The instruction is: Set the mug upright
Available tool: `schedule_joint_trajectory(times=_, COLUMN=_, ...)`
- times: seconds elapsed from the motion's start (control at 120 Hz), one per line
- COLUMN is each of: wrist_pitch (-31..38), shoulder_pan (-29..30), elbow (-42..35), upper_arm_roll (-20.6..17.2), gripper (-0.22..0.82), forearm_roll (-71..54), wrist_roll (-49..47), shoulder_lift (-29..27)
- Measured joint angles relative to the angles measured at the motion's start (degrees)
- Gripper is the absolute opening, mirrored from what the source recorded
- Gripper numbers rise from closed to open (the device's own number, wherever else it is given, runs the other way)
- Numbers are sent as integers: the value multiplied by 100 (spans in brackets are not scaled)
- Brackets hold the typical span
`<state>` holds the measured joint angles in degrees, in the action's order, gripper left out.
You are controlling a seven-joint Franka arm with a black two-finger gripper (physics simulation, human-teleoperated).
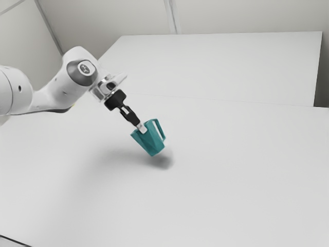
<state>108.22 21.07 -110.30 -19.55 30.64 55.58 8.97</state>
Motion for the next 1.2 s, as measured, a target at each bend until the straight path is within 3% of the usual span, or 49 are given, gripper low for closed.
schedule_joint_trajectory(times=0.2, wrist_pitch=1010, shoulder_pan=-17, elbow=-730, upper_arm_roll=-451, gripper=-18, forearm_roll=-1607, wrist_roll=-758, shoulder_lift=-656)
schedule_joint_trajectory(times=0.458, wrist_pitch=2010, shoulder_pan=-43, elbow=-1588, upper_arm_roll=-810, gripper=-18, forearm_roll=-2102, wrist_roll=-1556, shoulder_lift=-1295)
schedule_joint_trajectory(times=0.742, wrist_pitch=2287, shoulder_pan=36, elbow=-2098, upper_arm_roll=-981, gripper=-18, forearm_roll=-2172, wrist_roll=-2236, shoulder_lift=-1657)
schedule_joint_trajectory(times=1.2, wrist_pitch=2550, shoulder_pan=62, elbow=-2490, upper_arm_roll=-1086, gripper=-18, forearm_roll=-2303, wrist_roll=-3104, shoulder_lift=-1566)
